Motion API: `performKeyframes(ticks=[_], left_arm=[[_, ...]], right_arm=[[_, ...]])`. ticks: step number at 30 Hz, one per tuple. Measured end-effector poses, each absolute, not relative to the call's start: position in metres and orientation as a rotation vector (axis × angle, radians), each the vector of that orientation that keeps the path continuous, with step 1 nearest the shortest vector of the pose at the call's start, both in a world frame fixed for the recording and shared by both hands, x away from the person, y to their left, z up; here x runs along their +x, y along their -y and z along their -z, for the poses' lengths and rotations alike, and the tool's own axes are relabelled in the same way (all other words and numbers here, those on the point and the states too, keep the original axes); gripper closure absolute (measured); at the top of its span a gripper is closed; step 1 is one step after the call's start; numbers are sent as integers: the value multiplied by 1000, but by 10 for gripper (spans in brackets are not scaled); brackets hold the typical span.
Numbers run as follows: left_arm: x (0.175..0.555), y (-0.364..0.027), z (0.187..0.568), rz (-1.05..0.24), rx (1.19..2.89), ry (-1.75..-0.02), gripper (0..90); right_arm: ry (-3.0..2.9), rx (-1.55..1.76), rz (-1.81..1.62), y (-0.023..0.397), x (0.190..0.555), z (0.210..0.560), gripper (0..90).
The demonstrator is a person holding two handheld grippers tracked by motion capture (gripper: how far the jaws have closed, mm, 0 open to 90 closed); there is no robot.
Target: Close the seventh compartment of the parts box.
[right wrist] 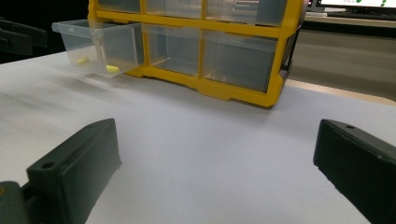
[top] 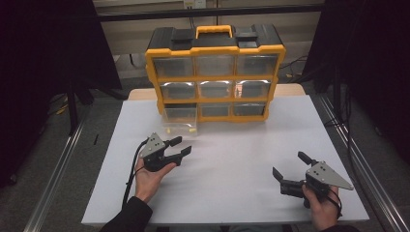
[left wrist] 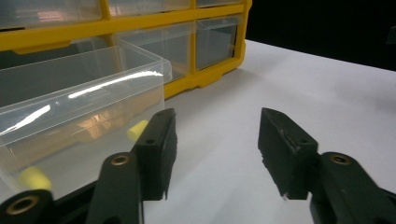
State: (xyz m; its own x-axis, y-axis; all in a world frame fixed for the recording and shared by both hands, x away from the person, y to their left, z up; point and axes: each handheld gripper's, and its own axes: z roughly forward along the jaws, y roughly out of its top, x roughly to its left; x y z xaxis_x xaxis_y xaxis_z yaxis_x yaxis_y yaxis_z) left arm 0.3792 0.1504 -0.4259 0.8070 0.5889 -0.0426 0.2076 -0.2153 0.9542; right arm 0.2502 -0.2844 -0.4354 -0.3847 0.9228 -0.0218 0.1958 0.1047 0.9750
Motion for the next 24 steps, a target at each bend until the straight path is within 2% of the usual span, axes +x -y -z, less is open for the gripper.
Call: performKeyframes(ticks=[2,15,24], left_arm=[[380,-151,426,-377,1785,-623,534],[386,-155,427,-373,1796,-608,768],[394,-156,429,-404,1807,-626,884]], right_arm=[[-1691,1106,-1331,284,250,435,1],[-1691,1107,-1332,284,250,435,1],[-1690,1107,-1329,284,250,435,1]])
